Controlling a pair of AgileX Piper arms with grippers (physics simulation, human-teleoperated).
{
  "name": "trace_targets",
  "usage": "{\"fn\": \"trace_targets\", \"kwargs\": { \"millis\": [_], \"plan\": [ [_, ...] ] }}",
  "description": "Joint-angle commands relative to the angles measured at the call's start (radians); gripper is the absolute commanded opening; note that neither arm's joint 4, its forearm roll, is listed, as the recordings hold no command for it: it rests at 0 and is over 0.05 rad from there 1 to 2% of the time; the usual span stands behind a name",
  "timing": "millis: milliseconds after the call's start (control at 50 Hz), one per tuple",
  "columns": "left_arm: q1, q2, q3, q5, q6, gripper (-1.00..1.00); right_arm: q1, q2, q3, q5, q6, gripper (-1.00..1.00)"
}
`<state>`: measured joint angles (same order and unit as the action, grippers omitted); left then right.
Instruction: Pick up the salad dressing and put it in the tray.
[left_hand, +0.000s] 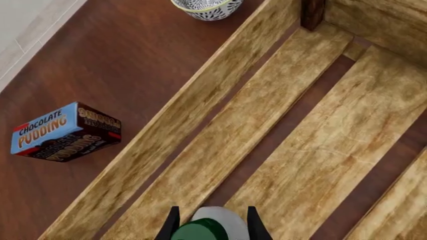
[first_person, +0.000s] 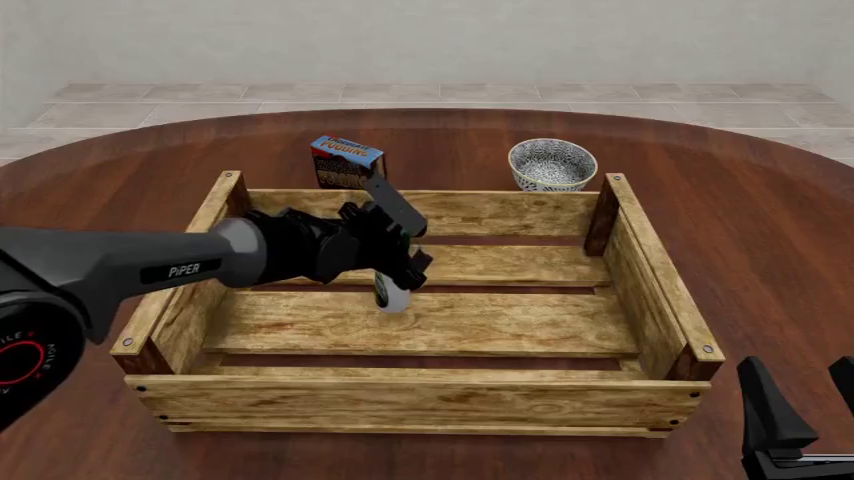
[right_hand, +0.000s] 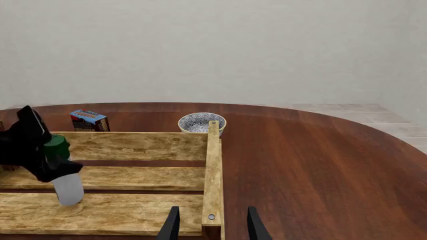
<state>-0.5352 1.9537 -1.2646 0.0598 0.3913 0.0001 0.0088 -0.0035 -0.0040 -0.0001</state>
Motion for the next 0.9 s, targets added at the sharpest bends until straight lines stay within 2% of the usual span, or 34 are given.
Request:
{"fn": "trace_targets", "kwargs": {
  "millis": [20, 500, 900],
  "plan": [
    [-0.002, -0.01, 0.007, 0.009, 0.004, 1.0, 0.0, 0.0, 0.0, 0.0, 0.0, 1.0],
    [0.004, -0.103, 0.03, 0.016, 0.018, 1.0, 0.0, 0.0, 0.0, 0.0, 0.0, 1.0],
    [0.003, -0.226, 0.019, 0.073, 0.03, 1.0, 0.0, 0.0, 0.0, 0.0, 0.0, 1.0]
  ]
}}
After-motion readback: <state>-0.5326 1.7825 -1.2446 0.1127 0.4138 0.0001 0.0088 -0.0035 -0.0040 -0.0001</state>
